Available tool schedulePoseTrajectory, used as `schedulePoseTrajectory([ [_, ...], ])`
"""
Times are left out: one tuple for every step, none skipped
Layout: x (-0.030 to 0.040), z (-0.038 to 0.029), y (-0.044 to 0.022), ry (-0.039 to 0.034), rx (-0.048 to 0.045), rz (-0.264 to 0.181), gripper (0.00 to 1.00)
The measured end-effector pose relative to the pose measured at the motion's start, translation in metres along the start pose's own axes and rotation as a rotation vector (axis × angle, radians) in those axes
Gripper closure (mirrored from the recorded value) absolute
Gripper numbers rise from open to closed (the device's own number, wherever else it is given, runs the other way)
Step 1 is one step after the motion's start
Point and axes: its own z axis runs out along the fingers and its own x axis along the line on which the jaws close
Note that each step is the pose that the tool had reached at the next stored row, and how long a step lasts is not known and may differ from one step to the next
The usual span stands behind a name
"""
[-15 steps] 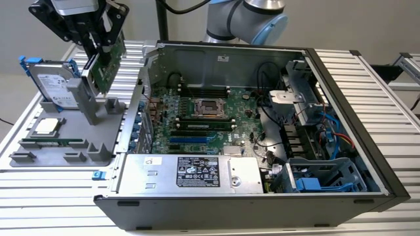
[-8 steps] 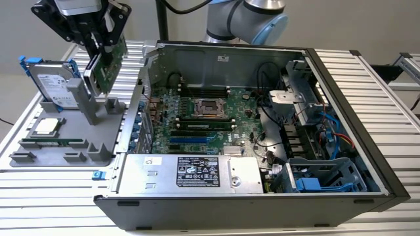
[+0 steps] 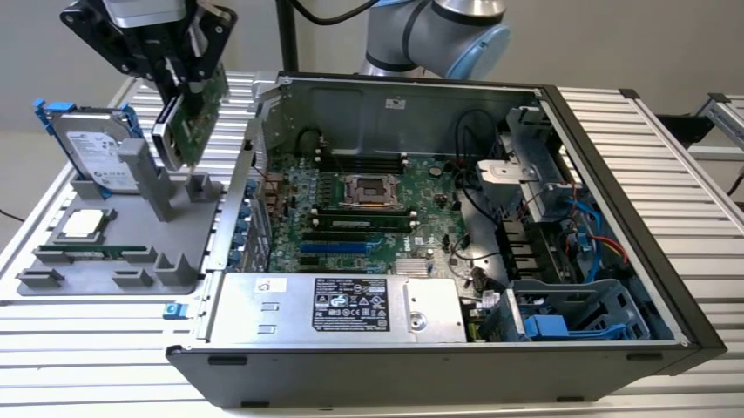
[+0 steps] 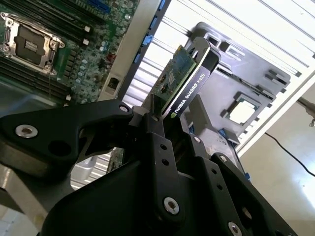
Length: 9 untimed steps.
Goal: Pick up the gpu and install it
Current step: 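Pick up the gpu and move the gpu toward the slot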
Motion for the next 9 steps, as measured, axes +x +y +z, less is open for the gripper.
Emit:
schedulePoseTrajectory([
  [-0.0005,0.0,0.0,-0.0001,-0.0001,0.0,1.0],
  [-0.0011,0.0,0.0001,0.0,-0.0001,0.0,1.0],
  [-0.0015,0.0001,0.0001,-0.0001,-0.0001,0.0,1.0],
  [-0.002,0.0001,0.0001,-0.0001,-0.0001,0.0,1.0],
  [-0.0025,0.0001,0.0002,0.0,0.0,0.0,1.0],
  [-0.003,0.0001,0.0002,0.0,0.0,0.0,1.0],
  [-0.0034,0.0001,0.0002,-0.0001,-0.0001,0.0,1.0],
  [-0.004,0.0001,0.0003,-0.0001,-0.0001,0.0,1.0],
  [-0.0045,0.0001,0.0003,0.0,0.0,0.0,1.0],
])
